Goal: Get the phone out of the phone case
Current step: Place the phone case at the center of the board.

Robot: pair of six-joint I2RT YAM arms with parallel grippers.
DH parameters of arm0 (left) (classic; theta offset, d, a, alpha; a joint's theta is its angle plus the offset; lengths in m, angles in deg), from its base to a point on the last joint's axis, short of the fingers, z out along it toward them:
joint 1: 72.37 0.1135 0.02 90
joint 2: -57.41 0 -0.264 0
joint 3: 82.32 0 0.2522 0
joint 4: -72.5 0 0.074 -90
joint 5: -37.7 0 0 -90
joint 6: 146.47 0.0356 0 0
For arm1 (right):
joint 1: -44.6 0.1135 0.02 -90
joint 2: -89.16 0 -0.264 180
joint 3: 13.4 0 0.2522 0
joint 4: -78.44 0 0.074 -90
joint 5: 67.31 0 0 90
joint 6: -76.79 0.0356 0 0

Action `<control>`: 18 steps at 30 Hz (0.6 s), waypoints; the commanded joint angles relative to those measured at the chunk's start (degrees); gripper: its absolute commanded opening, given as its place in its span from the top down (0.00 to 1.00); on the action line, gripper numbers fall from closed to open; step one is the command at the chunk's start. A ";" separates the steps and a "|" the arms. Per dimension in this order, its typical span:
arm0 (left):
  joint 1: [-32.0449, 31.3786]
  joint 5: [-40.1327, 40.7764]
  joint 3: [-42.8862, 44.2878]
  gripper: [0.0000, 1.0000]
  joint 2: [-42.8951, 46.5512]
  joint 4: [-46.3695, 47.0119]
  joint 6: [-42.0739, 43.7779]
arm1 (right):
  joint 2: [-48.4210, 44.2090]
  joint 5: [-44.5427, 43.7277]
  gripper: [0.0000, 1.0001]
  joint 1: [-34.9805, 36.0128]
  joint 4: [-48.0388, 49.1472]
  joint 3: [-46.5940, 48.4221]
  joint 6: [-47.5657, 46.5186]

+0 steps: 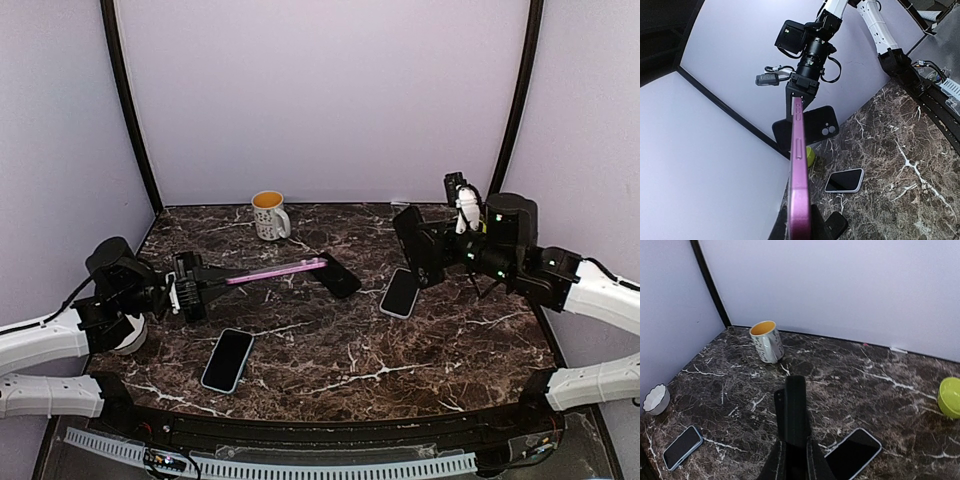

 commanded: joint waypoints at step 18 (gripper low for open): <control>0.24 0.97 3.97 1.00 -3.11 -6.38 5.08 | 34.07 19.73 1.00 -13.45 17.21 10.57 17.99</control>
